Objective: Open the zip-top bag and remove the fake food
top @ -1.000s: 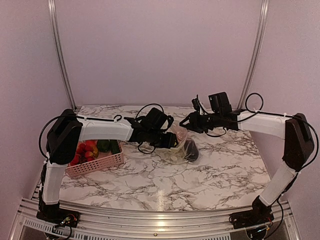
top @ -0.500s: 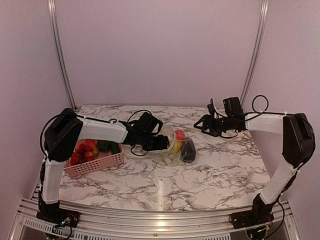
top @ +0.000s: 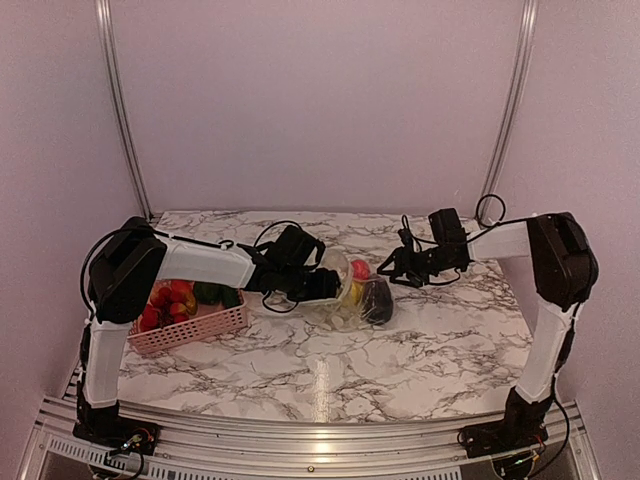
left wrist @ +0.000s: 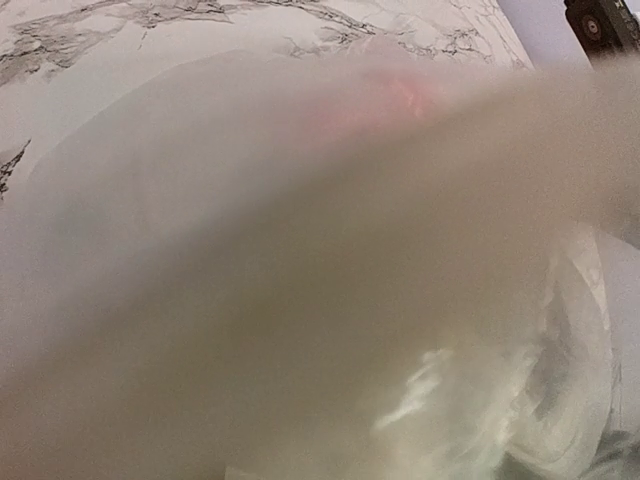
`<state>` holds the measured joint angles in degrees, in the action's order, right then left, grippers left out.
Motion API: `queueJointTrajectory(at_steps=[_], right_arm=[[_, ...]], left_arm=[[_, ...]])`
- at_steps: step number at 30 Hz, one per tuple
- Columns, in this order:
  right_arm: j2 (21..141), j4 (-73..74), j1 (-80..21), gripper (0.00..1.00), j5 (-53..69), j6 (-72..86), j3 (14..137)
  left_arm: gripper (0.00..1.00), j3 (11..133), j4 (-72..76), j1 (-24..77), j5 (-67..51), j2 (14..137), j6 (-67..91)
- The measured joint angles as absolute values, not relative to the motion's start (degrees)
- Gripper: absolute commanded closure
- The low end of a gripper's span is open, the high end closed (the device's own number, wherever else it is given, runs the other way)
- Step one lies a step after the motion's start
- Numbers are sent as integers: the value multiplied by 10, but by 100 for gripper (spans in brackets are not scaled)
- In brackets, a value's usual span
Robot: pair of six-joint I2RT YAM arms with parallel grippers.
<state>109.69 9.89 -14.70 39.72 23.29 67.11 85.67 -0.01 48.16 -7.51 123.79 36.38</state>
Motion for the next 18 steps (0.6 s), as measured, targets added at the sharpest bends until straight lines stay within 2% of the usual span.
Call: queueJointTrajectory(at_steps=[3, 12, 17, 18], right_arm=[[1123, 97, -147, 51, 403, 233, 691], [1159, 80, -155, 86, 434, 230, 702], [1159, 71, -175, 100, 438, 225, 698], [1159, 70, -179, 100, 439, 223, 696]], left_arm=[[27, 854, 7, 480, -75, 1238, 369], [25, 814, 43, 467, -75, 1237, 395], [22, 805, 63, 463, -76, 1237, 407], [21, 805, 67, 463, -77, 1237, 409]])
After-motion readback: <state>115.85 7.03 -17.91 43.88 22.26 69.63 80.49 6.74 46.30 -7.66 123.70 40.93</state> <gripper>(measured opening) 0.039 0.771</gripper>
